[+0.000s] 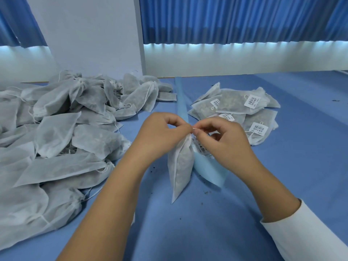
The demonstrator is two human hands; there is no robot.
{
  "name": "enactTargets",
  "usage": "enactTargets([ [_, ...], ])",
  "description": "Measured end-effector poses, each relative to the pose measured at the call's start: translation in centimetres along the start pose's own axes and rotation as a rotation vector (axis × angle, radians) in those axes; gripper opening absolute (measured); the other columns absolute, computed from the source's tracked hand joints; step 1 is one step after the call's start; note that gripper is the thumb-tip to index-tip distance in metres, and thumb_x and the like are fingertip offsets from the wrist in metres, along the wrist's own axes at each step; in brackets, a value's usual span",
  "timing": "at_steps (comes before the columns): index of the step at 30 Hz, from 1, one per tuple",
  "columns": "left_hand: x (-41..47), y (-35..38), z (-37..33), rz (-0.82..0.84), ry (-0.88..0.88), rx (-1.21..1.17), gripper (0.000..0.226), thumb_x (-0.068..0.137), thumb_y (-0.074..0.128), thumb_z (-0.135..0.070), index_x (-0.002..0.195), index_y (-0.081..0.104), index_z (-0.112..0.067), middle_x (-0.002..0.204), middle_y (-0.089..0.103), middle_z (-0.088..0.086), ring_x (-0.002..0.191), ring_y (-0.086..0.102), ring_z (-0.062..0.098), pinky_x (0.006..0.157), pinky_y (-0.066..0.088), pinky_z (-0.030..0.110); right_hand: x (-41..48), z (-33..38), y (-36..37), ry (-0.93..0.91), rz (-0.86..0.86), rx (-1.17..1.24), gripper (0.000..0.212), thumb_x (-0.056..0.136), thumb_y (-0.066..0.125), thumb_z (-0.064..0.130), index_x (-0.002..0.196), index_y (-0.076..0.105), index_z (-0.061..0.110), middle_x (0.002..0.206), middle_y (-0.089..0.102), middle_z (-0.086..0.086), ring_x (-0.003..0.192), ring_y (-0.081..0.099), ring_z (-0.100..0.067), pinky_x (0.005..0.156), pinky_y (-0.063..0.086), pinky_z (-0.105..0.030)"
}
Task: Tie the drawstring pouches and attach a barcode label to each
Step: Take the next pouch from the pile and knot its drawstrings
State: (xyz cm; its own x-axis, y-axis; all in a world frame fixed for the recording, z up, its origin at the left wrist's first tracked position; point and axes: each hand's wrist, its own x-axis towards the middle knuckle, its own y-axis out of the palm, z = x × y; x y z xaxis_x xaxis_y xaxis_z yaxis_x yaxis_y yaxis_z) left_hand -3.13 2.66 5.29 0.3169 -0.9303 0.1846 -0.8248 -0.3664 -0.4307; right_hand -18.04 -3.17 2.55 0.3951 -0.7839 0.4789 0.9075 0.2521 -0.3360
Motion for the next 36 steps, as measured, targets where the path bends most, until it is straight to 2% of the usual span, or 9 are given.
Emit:
enactTargets([
  [6,0.07,-0.14,-0.12,0.018,-0.028,-0.027,0.014,0.081,0.071,-0.025,0.071,0.074,-0.015,0.072,0.069,-0.004,0.057,0.050,-0.002,0.052,0.038,0.006,0.45,0.08,-0.97,0.179,0.152,0.281,0.016,0.088,0.067,0.003,0.085,0.074,0.016,0.076,0.073,0.009,0.070,0.064,-0.002,0.065,0.048,-0.014],
  [10,0.15,-0.13,-0.19,0.080,-0.095,-0.062,0.024,0.080,0.073,-0.027,0.056,0.069,-0.025,0.051,0.053,-0.014,0.047,0.041,0.000,0.047,0.035,0.011,0.36,-0.01,-0.94,0.179,0.172,0.360,0.020,0.083,0.069,-0.006,0.081,0.067,0.014,0.072,0.070,0.005,0.065,0.063,-0.005,0.060,0.048,-0.013],
  [12,0.22,-0.01,-0.15,0.114,-0.125,-0.095,0.026,0.077,0.075,-0.029,0.052,0.067,-0.025,0.050,0.048,-0.012,0.046,0.039,0.003,0.050,0.034,0.015,0.30,-0.08,-0.83,0.169,0.161,0.376,0.023,0.082,0.070,-0.008,0.078,0.063,0.014,0.072,0.069,0.002,0.065,0.060,-0.009,0.059,0.048,-0.016],
  [15,0.23,0.02,-0.27,0.133,-0.178,-0.188,0.018,0.067,0.074,-0.036,0.066,0.069,-0.019,0.060,0.048,0.000,0.050,0.038,0.012,0.062,0.036,0.029,0.27,0.05,-0.73,0.109,0.119,0.368,0.026,0.080,0.071,-0.010,0.079,0.059,0.012,0.075,0.068,0.001,0.068,0.061,-0.011,0.062,0.049,-0.019],
  [19,0.50,-0.14,-0.25,0.130,-0.251,-0.262,0.015,0.067,0.075,-0.036,0.060,0.072,-0.024,0.057,0.052,-0.005,0.043,0.040,0.008,0.058,0.037,0.026,0.11,0.19,-0.63,0.029,0.021,0.224,0.015,0.079,0.076,-0.002,0.079,0.065,0.009,0.082,0.069,-0.003,0.079,0.064,-0.013,0.074,0.052,-0.029],
  [24,0.66,-0.19,-0.01,0.124,-0.245,-0.334,0.020,0.065,0.075,-0.036,0.075,0.078,-0.019,0.063,0.054,-0.003,0.044,0.042,0.008,0.059,0.039,0.026,-0.02,0.13,-0.55,0.032,-0.021,0.140,0.011,0.082,0.074,0.007,0.084,0.076,0.017,0.090,0.072,-0.001,0.085,0.066,-0.012,0.069,0.056,-0.035],
  [27,0.78,-0.11,0.13,0.100,-0.238,-0.335,0.025,0.063,0.077,-0.039,0.079,0.080,-0.019,0.069,0.063,-0.005,0.056,0.050,0.008,0.070,0.047,0.028,0.03,0.02,-0.56,0.043,-0.014,0.179,0.012,0.085,0.072,0.008,0.085,0.077,0.019,0.089,0.074,0.004,0.083,0.066,-0.009,0.074,0.055,-0.032],
  [32,0.74,0.01,0.48,0.124,-0.156,-0.341,0.012,0.084,0.073,-0.029,0.084,0.081,-0.019,0.081,0.073,-0.006,0.078,0.065,0.008,0.085,0.050,0.029,0.21,-0.24,-0.69,0.082,-0.019,0.272,0.004,0.083,0.076,0.012,0.085,0.078,0.014,0.087,0.075,0.001,0.078,0.066,-0.008,0.064,0.053,-0.021],
  [36,0.51,0.48,0.10,0.150,-0.101,-0.367,0.014,0.074,0.064,-0.035,0.070,0.075,-0.027,0.077,0.070,-0.005,0.079,0.064,0.011,0.082,0.045,0.028,0.28,-0.21,-0.71,0.073,0.002,0.306,0.004,0.084,0.074,0.013,0.085,0.077,0.015,0.083,0.075,0.005,0.074,0.066,-0.004,0.065,0.050,-0.016],
])
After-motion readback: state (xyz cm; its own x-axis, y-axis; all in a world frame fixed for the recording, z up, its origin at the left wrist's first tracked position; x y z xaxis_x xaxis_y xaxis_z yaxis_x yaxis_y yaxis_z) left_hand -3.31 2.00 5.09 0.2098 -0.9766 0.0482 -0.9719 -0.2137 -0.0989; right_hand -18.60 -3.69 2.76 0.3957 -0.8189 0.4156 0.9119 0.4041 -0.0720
